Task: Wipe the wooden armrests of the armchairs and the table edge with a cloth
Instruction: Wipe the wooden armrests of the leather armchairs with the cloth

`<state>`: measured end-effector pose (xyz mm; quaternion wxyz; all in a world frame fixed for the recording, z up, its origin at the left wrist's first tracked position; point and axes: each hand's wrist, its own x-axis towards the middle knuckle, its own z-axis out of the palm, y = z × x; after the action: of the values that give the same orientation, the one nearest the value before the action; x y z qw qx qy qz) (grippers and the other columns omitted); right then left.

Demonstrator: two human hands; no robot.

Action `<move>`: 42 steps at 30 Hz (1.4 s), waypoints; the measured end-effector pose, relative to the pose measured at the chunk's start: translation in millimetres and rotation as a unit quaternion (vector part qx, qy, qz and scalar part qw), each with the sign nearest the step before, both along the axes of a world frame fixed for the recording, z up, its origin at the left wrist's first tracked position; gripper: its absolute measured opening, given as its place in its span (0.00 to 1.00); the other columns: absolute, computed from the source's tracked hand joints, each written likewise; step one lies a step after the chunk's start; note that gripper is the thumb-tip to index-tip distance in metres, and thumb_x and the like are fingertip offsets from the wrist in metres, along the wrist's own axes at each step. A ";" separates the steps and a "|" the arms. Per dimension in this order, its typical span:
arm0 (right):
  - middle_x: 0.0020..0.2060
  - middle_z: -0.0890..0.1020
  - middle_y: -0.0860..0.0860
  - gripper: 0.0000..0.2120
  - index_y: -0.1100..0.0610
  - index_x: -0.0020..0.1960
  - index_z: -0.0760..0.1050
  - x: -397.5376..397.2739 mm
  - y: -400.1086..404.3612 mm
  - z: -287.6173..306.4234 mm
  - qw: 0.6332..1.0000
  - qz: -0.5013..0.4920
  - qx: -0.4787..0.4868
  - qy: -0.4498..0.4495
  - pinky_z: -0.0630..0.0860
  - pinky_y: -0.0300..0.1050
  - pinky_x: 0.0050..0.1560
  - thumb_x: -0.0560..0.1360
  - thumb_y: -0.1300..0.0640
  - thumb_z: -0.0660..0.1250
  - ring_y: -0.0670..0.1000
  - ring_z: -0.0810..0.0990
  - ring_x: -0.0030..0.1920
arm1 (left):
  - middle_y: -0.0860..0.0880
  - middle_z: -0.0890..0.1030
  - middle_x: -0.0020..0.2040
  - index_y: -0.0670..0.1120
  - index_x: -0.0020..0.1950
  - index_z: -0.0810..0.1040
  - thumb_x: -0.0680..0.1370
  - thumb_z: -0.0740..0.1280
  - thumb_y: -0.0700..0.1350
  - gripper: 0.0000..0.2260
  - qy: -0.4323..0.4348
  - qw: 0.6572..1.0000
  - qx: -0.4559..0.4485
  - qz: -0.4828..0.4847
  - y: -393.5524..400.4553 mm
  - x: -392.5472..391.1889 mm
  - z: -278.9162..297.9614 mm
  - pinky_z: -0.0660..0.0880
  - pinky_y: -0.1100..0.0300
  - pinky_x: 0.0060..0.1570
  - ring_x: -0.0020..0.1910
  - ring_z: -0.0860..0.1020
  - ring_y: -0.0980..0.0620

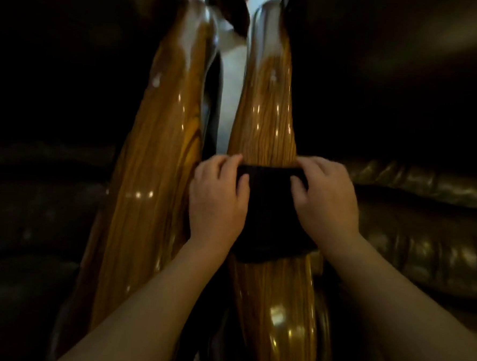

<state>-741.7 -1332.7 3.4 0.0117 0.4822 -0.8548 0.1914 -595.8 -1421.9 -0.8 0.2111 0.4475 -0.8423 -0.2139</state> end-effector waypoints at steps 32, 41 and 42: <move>0.77 0.54 0.54 0.27 0.58 0.76 0.51 -10.9 -85.5 -16.4 0.996 -0.018 0.038 -0.074 0.51 0.55 0.75 0.81 0.47 0.41 0.50 0.47 0.77 | 0.57 0.36 0.74 0.53 0.72 0.35 0.82 0.45 0.56 0.24 -0.025 0.992 0.104 -0.068 -60.1 -68.0 -11.9 0.45 0.51 0.74 0.73 0.36 0.60; 0.78 0.51 0.53 0.27 0.57 0.77 0.51 -49.5 -146.5 -10.9 0.994 -0.034 0.033 -0.094 0.49 0.55 0.75 0.81 0.47 0.40 0.51 0.46 0.77 | 0.51 0.40 0.78 0.49 0.77 0.40 0.82 0.46 0.55 0.26 -0.024 0.984 0.158 -0.078 -125.1 -112.9 -3.6 0.44 0.50 0.74 0.75 0.40 0.57; 0.78 0.51 0.54 0.27 0.57 0.77 0.50 -53.6 -151.9 -10.4 0.994 -0.037 0.033 -0.094 0.49 0.55 0.75 0.81 0.48 0.41 0.51 0.46 0.77 | 0.51 0.40 0.78 0.49 0.77 0.40 0.82 0.46 0.55 0.27 -0.027 0.984 0.160 -0.077 -131.0 -117.9 -3.1 0.44 0.50 0.74 0.75 0.41 0.57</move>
<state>-795.3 -1484.6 -7.0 -0.0778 0.4303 -0.8751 0.2072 -713.7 -1552.8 -3.9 0.0972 0.4147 -0.8347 -0.3491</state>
